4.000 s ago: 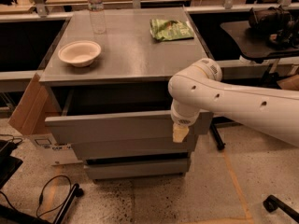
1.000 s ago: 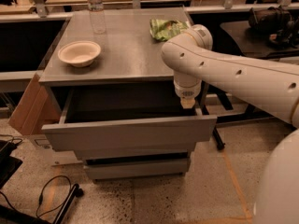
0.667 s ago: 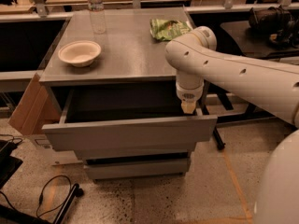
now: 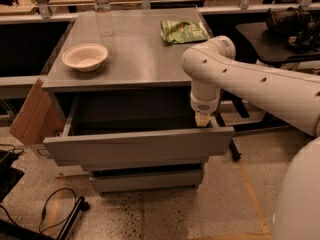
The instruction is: Open top drawer
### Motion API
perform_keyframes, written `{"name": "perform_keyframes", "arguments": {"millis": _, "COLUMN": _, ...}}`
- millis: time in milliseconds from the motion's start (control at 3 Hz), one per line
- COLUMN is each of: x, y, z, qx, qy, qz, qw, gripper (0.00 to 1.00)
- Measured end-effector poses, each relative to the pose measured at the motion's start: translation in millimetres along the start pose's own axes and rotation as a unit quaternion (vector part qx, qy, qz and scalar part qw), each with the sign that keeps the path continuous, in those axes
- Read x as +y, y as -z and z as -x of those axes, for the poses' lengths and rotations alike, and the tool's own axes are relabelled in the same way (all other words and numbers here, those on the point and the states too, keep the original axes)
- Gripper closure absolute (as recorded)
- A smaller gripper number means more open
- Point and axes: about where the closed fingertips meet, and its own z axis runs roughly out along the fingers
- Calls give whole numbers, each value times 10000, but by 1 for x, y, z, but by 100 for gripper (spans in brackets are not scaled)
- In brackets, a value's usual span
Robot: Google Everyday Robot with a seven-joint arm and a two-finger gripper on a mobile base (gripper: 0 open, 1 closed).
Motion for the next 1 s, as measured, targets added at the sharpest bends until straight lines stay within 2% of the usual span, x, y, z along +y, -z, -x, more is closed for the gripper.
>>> {"name": "perform_keyframes", "arguments": {"millis": 333, "x": 2, "y": 0, "z": -1, "qx": 4, "qy": -40, "qz": 30, "qw": 10000, "gripper": 100}}
{"name": "perform_keyframes", "arguments": {"millis": 667, "x": 28, "y": 5, "z": -16, "qx": 45, "qy": -478, "qz": 350, "qw": 9982, "gripper": 100}}
{"name": "perform_keyframes", "arguments": {"millis": 1000, "x": 76, "y": 26, "z": -42, "qx": 22, "qy": -1142, "qz": 834, "qw": 9899, "gripper": 100}}
